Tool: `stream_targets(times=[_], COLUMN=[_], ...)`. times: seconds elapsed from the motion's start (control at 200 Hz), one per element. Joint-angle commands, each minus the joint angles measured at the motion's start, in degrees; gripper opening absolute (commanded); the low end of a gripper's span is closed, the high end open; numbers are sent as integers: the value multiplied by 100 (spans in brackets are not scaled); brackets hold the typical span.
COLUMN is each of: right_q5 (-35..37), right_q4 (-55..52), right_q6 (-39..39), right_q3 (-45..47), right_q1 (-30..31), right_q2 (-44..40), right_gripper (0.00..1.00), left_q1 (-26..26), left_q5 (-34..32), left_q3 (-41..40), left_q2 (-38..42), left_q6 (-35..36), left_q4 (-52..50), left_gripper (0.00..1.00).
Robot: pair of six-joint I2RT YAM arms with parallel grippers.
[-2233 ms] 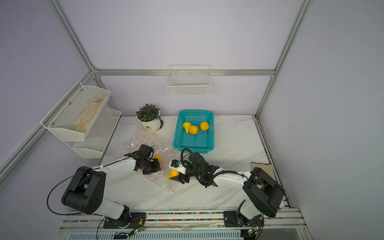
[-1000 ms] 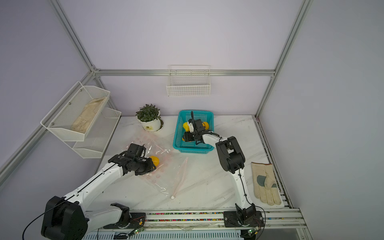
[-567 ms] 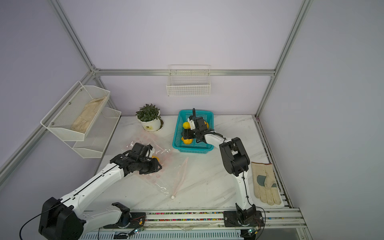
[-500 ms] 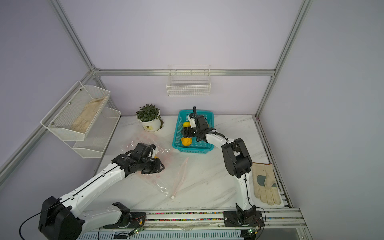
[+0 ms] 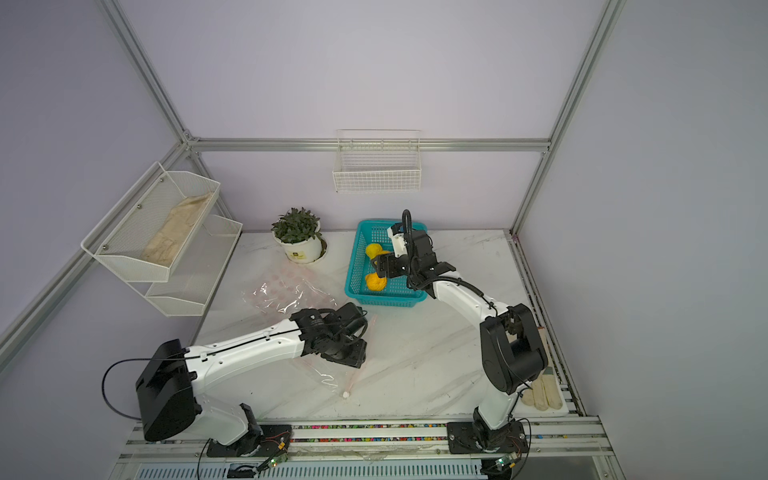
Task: Open the zip-top bag and take out the pear
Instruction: Open the zipper of the food storage bag at the center of the board.
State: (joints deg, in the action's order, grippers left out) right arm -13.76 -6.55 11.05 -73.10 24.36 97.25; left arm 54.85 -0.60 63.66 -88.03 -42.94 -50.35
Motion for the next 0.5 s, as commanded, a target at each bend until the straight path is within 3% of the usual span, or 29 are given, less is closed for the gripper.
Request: stream_targets(times=[0.0, 0.125, 0.37, 0.495], right_q5=[23, -116, -894, -1289], right_q4=[-267, -531, -384, -21], right_q6=[-97, -80, 446, 495], right_q3=[266, 677, 2145, 2791], right_q1=[-34, -36, 53, 440], right_q2=[-498, -1026, -2303, -2851], right_gripper=[87, 84, 72, 63], left_q1=[103, 165, 191, 145], left_q5=[-769, -1233, -1626, -1714], left_q3=[425, 733, 851, 755], left_q2=[-398, -758, -456, -178], left_q6=[-474, -584, -567, -480], left_q4=[-595, -1043, -1072, -943], left_gripper=[55, 44, 6, 0])
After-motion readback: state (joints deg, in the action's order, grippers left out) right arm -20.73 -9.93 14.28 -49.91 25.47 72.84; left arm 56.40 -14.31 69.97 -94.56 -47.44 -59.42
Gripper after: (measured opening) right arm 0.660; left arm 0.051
